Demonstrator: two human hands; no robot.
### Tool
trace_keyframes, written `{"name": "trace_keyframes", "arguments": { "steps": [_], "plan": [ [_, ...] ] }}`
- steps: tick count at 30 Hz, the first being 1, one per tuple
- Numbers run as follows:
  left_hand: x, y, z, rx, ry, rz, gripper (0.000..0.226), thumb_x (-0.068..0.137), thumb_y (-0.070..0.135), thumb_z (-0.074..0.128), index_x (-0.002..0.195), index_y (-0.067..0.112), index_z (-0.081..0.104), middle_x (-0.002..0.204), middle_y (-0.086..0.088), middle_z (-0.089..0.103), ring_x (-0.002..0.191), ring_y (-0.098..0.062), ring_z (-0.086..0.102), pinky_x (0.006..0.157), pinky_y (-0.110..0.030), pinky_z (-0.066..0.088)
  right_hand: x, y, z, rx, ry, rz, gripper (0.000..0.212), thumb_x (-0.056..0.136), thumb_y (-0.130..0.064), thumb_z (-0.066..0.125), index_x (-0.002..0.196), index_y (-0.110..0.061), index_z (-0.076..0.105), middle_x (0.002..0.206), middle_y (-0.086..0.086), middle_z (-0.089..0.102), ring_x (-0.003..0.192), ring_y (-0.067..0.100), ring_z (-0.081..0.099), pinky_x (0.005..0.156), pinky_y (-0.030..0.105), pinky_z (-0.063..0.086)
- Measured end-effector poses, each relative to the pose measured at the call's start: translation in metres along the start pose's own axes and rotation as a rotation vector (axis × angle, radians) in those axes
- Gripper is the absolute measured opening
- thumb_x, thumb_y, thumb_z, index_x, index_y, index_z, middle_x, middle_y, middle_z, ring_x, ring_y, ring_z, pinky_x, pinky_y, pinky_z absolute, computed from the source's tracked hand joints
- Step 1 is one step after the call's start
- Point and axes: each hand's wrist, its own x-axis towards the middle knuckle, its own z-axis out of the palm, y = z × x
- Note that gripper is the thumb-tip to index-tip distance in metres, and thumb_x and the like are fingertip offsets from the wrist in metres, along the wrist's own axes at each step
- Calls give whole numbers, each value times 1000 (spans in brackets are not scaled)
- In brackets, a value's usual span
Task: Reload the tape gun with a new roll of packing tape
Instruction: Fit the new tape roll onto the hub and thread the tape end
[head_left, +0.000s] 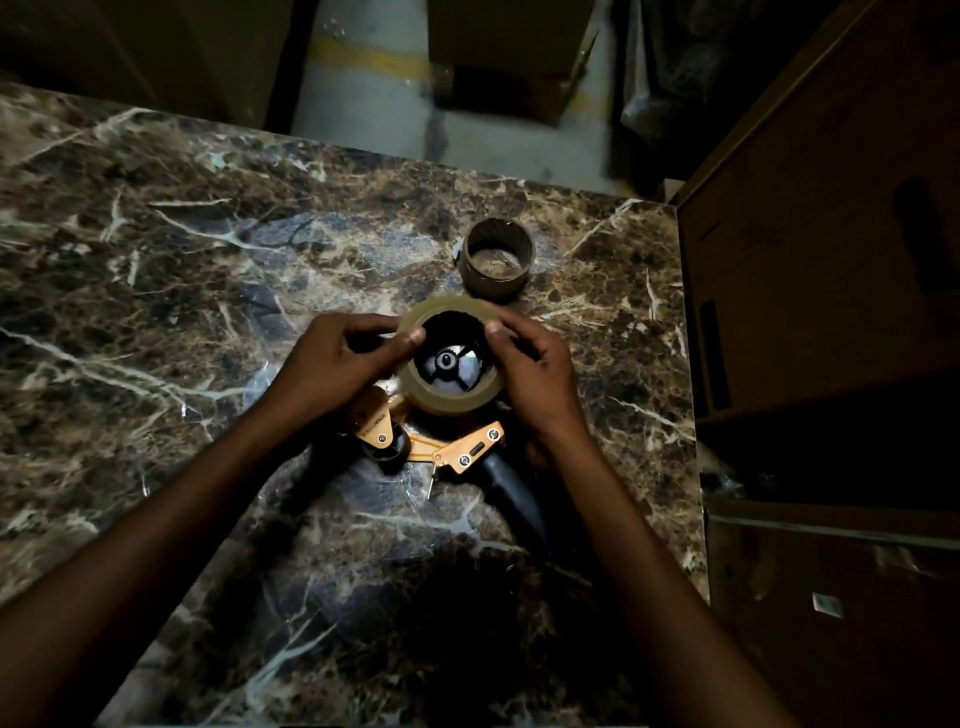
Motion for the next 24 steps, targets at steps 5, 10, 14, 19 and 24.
{"name": "trace_keyframes", "arguments": {
  "steps": [5, 10, 14, 19, 24],
  "plan": [
    [12, 6, -8, -105, -151, -162, 77, 46, 87, 85, 98, 30, 88, 107, -28, 79, 87, -31, 71, 89, -43, 47, 4, -18, -10, 196, -142, 356, 14, 99, -17, 68, 106, -23, 78, 92, -2, 82, 74, 10, 77, 61, 25, 60],
    [18, 9, -4, -139, -164, -235, 36, 83, 49, 80, 94, 16, 84, 84, -4, 84, 65, -4, 73, 77, -22, 56, 9, -24, -14, 219, -147, 452, 7, 97, -14, 71, 102, -16, 75, 77, -2, 79, 62, 8, 74, 57, 23, 61],
    [19, 9, -5, -149, -178, -253, 31, 99, 28, 72, 106, -1, 79, 67, 6, 78, 56, 1, 68, 58, -10, 52, 9, -25, -11, 219, -118, 457, 6, 96, -11, 72, 94, -16, 76, 73, 0, 78, 57, 9, 73, 52, 23, 59],
    [17, 12, -11, -173, -231, -234, 69, 78, 47, 77, 120, -8, 76, 106, -16, 84, 83, -11, 75, 92, -31, 61, 7, -31, -7, 179, -89, 424, 11, 95, -9, 73, 88, -16, 77, 72, 2, 79, 57, 12, 74, 49, 24, 58],
    [20, 12, -13, -184, -255, -203, 69, 75, 43, 76, 120, -10, 75, 105, -7, 85, 90, -8, 78, 84, -21, 58, 7, -35, -4, 115, -59, 397, 10, 95, -10, 74, 87, -14, 77, 74, 5, 78, 56, 14, 73, 49, 25, 59]
  ]
}}
